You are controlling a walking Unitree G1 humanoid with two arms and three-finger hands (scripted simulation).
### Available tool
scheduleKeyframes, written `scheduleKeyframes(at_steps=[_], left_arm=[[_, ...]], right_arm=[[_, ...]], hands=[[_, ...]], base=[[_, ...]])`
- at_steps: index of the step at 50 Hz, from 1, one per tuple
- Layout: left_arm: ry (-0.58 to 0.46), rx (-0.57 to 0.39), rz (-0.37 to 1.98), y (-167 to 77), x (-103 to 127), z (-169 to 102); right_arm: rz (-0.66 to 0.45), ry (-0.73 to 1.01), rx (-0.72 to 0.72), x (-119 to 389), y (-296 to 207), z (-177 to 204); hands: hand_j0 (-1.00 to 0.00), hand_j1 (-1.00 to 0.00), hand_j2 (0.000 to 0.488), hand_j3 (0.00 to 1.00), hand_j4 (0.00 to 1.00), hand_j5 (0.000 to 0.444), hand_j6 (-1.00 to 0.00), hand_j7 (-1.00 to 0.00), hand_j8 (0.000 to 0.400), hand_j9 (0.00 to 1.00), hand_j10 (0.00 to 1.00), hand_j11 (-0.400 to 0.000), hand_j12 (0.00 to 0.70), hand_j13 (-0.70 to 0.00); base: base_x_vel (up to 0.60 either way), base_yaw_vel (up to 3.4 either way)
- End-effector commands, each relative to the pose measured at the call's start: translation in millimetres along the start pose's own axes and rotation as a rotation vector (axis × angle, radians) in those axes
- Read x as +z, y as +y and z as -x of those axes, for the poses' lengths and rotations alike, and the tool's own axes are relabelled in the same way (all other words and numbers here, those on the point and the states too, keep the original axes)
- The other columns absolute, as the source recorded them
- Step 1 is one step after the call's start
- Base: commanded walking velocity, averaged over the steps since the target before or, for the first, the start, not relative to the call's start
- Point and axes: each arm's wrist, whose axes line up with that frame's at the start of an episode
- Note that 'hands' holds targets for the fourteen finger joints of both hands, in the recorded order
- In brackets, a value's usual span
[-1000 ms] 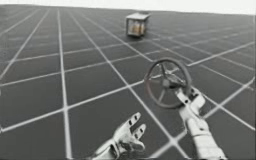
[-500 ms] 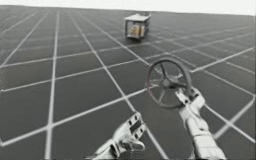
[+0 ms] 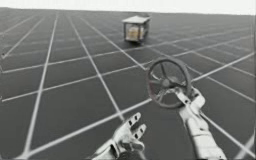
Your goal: Pick up and drop off the object
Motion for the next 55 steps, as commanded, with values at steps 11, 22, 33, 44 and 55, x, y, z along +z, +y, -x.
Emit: scheduleKeyframes(at_steps=[11,22,33,44,55], left_arm=[[0.006,-0.006,-0.014,-4.1,0.9,-2.2],[0.006,-0.006,-0.014,-4.1,0.9,-2.2],[0.006,-0.006,-0.014,-4.1,0.9,-2.2],[0.006,-0.006,-0.014,-4.1,0.9,-2.2],[0.006,-0.006,-0.014,-4.1,0.9,-2.2]], right_arm=[[-0.03,-0.026,-0.003,8.4,-4.0,-2.3],[-0.03,-0.026,-0.003,8.4,-4.0,-2.3],[-0.03,-0.026,-0.003,8.4,-4.0,-2.3],[-0.03,-0.026,-0.003,8.4,-4.0,-2.3],[-0.03,-0.026,-0.003,8.4,-4.0,-2.3]], hands=[[0.0,0.0,0.0,1.0,1.0,0.0,0.0,0.0,0.0,1.0,1.0,-0.4,0.0,-0.7],[0.0,0.0,0.0,1.0,1.0,0.0,0.0,0.0,0.0,1.0,1.0,-0.4,0.0,-0.7],[0.0,0.0,0.0,1.0,1.0,0.0,0.0,0.0,0.0,1.0,1.0,-0.4,0.0,-0.7],[0.0,0.0,0.0,1.0,1.0,0.0,0.0,0.0,0.0,1.0,1.0,-0.4,0.0,-0.7],[0.0,0.0,0.0,1.0,1.0,0.0,0.0,0.0,0.0,1.0,1.0,-0.4,0.0,-0.7]], base=[[0.57,0.05],[0.59,0.02],[0.57,0.05],[0.59,0.02],[0.57,0.05]])
